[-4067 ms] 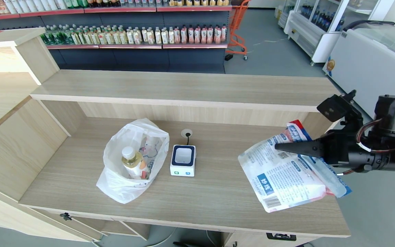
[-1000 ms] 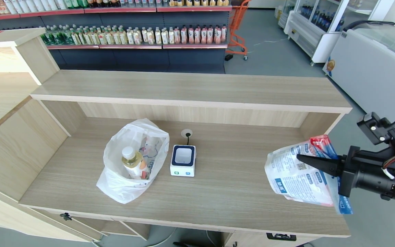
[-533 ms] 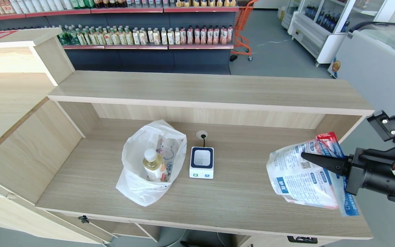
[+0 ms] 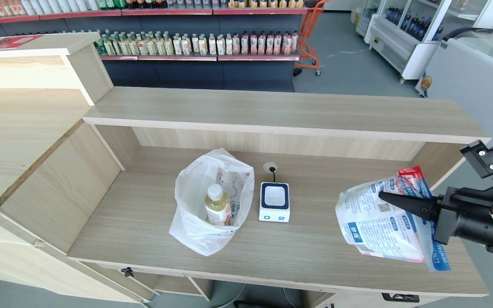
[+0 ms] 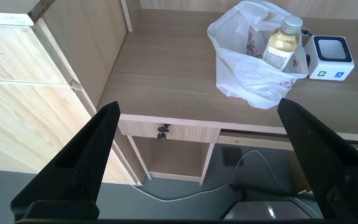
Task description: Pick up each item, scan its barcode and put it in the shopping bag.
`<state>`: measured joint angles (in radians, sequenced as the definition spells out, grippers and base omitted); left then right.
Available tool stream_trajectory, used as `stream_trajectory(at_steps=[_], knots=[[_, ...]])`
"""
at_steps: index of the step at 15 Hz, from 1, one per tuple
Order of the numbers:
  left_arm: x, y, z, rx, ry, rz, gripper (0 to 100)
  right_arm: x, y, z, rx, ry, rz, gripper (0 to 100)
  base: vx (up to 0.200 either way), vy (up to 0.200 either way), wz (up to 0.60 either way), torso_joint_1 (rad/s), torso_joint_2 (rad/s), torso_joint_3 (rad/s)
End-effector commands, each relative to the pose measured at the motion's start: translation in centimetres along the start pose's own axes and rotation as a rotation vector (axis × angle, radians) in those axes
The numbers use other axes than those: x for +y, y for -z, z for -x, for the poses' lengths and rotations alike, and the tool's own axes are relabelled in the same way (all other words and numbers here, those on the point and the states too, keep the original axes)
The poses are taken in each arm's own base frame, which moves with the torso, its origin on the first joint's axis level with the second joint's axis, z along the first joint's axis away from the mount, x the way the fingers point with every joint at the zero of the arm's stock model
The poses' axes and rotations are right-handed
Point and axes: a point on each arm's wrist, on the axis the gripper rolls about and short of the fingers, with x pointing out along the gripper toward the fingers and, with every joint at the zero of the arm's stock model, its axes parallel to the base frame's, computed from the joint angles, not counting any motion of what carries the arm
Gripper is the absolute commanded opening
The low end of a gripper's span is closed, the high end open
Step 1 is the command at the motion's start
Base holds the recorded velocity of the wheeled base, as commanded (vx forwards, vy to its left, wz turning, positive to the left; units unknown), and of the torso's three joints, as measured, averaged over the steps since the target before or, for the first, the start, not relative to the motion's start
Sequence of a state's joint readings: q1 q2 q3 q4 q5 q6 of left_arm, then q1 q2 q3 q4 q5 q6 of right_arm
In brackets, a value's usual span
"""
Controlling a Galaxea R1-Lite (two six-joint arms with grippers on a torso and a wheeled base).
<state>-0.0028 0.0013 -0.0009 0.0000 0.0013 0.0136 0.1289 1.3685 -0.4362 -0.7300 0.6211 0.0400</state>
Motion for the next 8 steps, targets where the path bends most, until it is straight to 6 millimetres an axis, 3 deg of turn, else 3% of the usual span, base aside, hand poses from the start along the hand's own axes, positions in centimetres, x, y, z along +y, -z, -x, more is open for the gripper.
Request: stream_trajectory(at_steps=[1, 7, 8], knots=[[0.0, 0.0, 0.0, 0.000, 0.000, 0.000, 100, -0.2, 0.1, 0.0, 0.003, 0.004, -0.004, 0, 0.200, 0.000, 0.00, 0.012, 0.00, -0.002], [0.0, 0.0, 0.0, 0.000, 0.000, 0.000, 100, -1.3, 0.9, -1.5, 0.051, 0.005, -0.036, 0, 0.200, 0.000, 0.00, 0.005, 0.00, 0.009], [0.0, 0.0, 0.0, 0.001, 0.000, 0.004, 100, -1.5, 1.0, -1.8, 0.056, 0.005, -0.038, 0, 0.000, 0.000, 0.00, 0.000, 0.00, 0.000]])
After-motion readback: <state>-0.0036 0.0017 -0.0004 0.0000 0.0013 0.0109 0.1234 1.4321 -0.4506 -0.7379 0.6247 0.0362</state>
